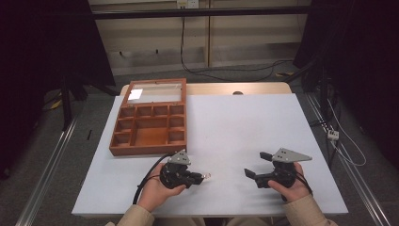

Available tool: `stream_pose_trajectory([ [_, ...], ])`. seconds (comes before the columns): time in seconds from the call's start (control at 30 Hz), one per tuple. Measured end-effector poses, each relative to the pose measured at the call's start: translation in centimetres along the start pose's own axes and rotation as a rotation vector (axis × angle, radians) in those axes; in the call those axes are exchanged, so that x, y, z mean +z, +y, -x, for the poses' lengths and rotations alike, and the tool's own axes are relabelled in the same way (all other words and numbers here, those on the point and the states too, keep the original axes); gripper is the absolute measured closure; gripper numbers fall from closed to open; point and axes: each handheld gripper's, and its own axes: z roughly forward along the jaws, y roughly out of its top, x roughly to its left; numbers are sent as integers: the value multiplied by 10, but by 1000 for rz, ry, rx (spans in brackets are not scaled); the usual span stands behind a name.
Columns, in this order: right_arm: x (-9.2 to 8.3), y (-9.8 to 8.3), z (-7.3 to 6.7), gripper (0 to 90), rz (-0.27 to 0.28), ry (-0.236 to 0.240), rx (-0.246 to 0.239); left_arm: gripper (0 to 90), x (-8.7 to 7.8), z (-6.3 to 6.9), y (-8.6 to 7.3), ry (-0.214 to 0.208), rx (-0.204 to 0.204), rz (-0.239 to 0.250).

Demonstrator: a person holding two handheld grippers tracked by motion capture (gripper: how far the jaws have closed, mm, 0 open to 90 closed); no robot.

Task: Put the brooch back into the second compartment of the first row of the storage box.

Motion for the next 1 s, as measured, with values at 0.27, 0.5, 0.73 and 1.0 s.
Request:
stream_pose_trajectory([
  [0.27, 0, 0, 0, 78, -1, 2, -1, 800, -20, -13, 4, 31, -54, 32],
  [0.5, 0, -1, 1, 78, -5, 1, -1, 800, -31, -22, 6, 38, -69, 36],
  [0.73, 1, -1, -1, 78, -9, 5, -8, 800, -41, -28, 8, 58, -79, 27],
  [1.0, 1, -1, -1, 78, -8, 6, -9, 800, -57, -37, 16, 82, -93, 25],
])
